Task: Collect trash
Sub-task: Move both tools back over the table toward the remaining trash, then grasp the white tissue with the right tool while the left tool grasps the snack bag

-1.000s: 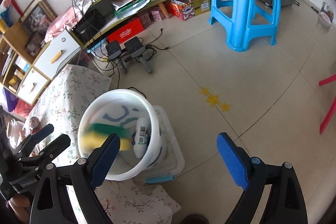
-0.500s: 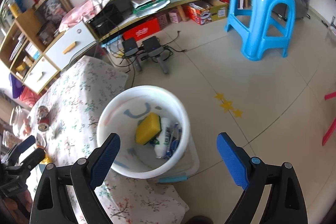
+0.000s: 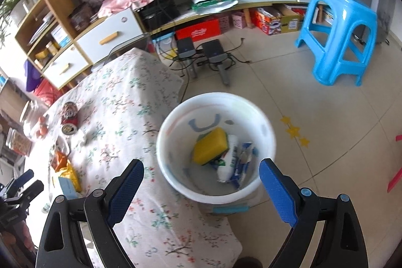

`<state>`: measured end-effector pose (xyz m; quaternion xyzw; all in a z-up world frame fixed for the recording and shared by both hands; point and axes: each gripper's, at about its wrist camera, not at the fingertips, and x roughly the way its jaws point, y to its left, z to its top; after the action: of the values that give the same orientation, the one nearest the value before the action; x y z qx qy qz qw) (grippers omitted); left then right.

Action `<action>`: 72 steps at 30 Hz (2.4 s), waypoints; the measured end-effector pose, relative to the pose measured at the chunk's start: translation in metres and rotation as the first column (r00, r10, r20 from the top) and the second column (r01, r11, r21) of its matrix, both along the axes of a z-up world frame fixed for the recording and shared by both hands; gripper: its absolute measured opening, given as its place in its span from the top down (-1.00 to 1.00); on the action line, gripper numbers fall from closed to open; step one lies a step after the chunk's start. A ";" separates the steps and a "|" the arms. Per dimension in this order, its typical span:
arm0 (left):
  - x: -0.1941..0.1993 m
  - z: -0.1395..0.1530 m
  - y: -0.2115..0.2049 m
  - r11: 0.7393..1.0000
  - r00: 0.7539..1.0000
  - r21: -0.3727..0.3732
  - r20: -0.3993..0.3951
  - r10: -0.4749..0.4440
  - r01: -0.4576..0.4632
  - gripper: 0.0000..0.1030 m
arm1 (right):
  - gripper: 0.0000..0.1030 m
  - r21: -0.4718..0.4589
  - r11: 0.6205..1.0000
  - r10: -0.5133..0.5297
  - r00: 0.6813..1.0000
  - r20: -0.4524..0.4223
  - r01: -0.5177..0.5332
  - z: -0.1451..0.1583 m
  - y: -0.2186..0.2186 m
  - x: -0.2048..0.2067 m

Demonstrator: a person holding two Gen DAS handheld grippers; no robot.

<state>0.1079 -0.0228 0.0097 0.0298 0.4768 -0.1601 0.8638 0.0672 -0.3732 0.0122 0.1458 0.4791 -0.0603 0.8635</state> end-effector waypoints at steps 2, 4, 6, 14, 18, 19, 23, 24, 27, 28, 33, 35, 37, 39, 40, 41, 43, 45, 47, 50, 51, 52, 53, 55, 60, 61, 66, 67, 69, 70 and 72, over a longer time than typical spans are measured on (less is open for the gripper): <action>0.002 -0.005 0.018 0.999 0.999 -0.001 -0.011 0.033 -0.033 -0.96 | -0.83 -0.005 1.000 0.016 1.000 -0.005 -0.016 -0.001 0.011 0.004; 0.007 -0.011 0.035 0.997 0.997 -0.006 -0.030 0.073 -0.074 -0.96 | -0.83 -0.010 1.000 0.030 0.999 -0.012 -0.030 -0.003 0.021 0.008; 0.013 -0.016 0.048 0.994 0.993 -0.009 -0.045 0.105 -0.106 -0.96 | -0.83 -0.013 0.999 0.039 0.999 -0.019 -0.040 -0.005 0.028 0.013; 0.046 -0.035 0.090 0.973 0.967 -0.062 -0.141 0.211 -0.222 -0.96 | -0.83 -0.023 0.997 0.078 0.996 -0.043 -0.080 -0.012 0.065 0.040; 0.057 -0.037 0.099 0.968 0.965 -0.077 -0.132 0.228 -0.239 -0.88 | -0.83 -0.029 0.994 0.100 0.993 -0.059 -0.102 -0.018 0.085 0.056; 0.062 -0.039 0.103 0.966 0.962 -0.083 -0.142 0.233 -0.246 -0.82 | -0.83 -0.030 0.994 0.107 0.992 -0.063 -0.109 -0.020 0.090 0.060; 0.075 -0.052 0.112 0.965 0.957 -0.076 -0.166 0.236 -0.251 -0.60 | -0.83 -0.033 0.990 0.133 0.988 -0.078 -0.136 -0.027 0.111 0.077; 0.079 -0.057 0.115 0.965 0.956 -0.074 -0.174 0.235 -0.251 -0.50 | -0.83 -0.033 0.989 0.139 0.987 -0.083 -0.142 -0.030 0.116 0.082; 0.085 -0.072 0.122 0.961 0.950 -0.122 -0.224 0.218 -0.249 -0.14 | -0.83 -0.024 0.987 0.158 0.983 -0.095 -0.161 -0.039 0.132 0.096; 0.087 -0.075 0.124 0.959 0.947 -0.138 -0.243 0.210 -0.248 0.02 | -0.83 -0.020 0.986 0.164 0.982 -0.099 -0.167 -0.041 0.137 0.099; 0.086 -0.079 0.122 0.965 0.959 -0.171 -0.236 0.158 -0.201 0.74 | -0.83 0.003 0.981 0.195 0.974 -0.112 -0.196 -0.057 0.159 0.119; 0.083 -0.076 0.121 0.965 0.964 -0.172 -0.212 0.160 -0.198 0.77 | -0.83 0.012 0.978 0.209 0.972 -0.106 -0.209 -0.061 0.168 0.127; 0.082 -0.070 0.122 0.963 0.968 -0.177 -0.185 0.170 -0.202 0.79 | -0.83 0.021 0.974 0.225 0.970 -0.094 -0.224 -0.063 0.176 0.131; 0.080 -0.061 0.129 0.960 0.971 -0.181 -0.153 0.185 -0.212 0.79 | -0.83 0.037 0.968 0.251 0.965 -0.077 -0.248 -0.066 0.184 0.136; 0.079 -0.054 0.133 0.960 0.972 -0.179 -0.127 0.196 -0.217 0.79 | -0.83 0.046 0.965 0.262 0.963 -0.071 -0.259 -0.067 0.188 0.137; 0.076 -0.048 0.136 0.959 0.973 -0.178 -0.106 0.205 -0.222 0.80 | -0.83 0.056 0.960 0.278 0.959 -0.064 -0.274 -0.069 0.193 0.139; 0.072 -0.037 0.145 0.955 0.971 -0.176 -0.061 0.233 -0.240 0.80 | -0.83 0.062 0.954 0.298 0.953 -0.055 -0.295 -0.071 0.200 0.142; 0.071 -0.031 0.152 0.950 0.969 -0.188 -0.044 0.245 -0.249 0.80 | -0.82 0.056 0.947 0.318 0.947 -0.049 -0.315 -0.074 0.209 0.145; 0.067 -0.026 0.161 0.946 0.965 -0.190 -0.037 0.259 -0.261 0.80 | -0.82 0.056 0.939 0.342 0.939 -0.043 -0.339 -0.077 0.218 0.148; 0.069 -0.026 0.159 0.942 0.961 -0.191 -0.044 0.274 -0.277 0.80 | -0.76 0.052 0.926 0.377 0.925 -0.044 -0.375 -0.081 0.230 0.150; 0.068 -0.027 0.162 0.939 0.959 -0.195 -0.049 0.278 -0.282 0.80 | -0.75 0.050 0.922 0.386 0.921 -0.044 -0.384 -0.082 0.233 0.150; 0.066 -0.026 0.162 0.938 0.959 -0.197 -0.052 0.280 -0.285 0.80 | -0.74 0.045 0.917 0.398 0.916 -0.041 -0.396 -0.083 0.237 0.150; 0.065 -0.026 0.161 0.937 0.958 -0.200 -0.054 0.283 -0.288 0.80 | -0.73 0.037 0.913 0.407 0.913 -0.036 -0.406 -0.083 0.240 0.151; 0.063 -0.025 0.161 0.936 0.957 -0.203 -0.051 0.284 -0.289 0.80 | -0.65 0.021 0.906 0.422 0.906 -0.026 -0.422 -0.083 0.245 0.151; 0.061 -0.024 0.154 0.940 0.960 -0.196 -0.040 0.278 -0.281 0.80 | 0.00 -0.020 0.894 0.447 0.894 -0.030 -0.448 -0.086 0.255 0.151; 0.061 -0.024 0.153 0.940 0.960 -0.194 -0.039 0.278 -0.280 0.80 | 0.11 -0.033 0.893 0.447 0.894 -0.028 -0.448 -0.086 0.256 0.151; 0.055 -0.021 0.150 0.940 0.959 -0.195 -0.026 0.281 -0.281 0.80 | 0.43 -0.002 0.898 0.440 0.898 0.001 -0.440 -0.078 0.248 0.145; 0.054 -0.019 0.149 0.940 0.959 -0.196 -0.021 0.281 -0.280 0.80 | 0.43 -0.002 0.899 0.437 0.899 0.007 -0.437 -0.075 0.246 0.144; 0.052 -0.017 0.147 0.941 0.960 -0.196 -0.012 0.280 -0.277 0.80 | 0.44 0.001 0.903 0.430 0.903 0.019 -0.430 -0.070 0.241 0.140; 0.051 -0.016 0.146 0.941 0.960 -0.197 -0.007 0.279 -0.275 0.80 | 0.44 0.004 0.903 0.429 0.903 0.025 -0.429 -0.066 0.238 0.137; 0.048 -0.013 0.142 0.942 0.961 -0.199 0.005 0.276 -0.270 0.80 | 0.44 -0.003 0.900 0.435 0.900 0.038 -0.435 -0.058 0.235 0.131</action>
<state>0.1560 0.1190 -0.0032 -0.1192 0.4441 -0.0845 0.8840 0.1978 -0.1387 -0.0460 0.0387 0.4832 0.1380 0.8637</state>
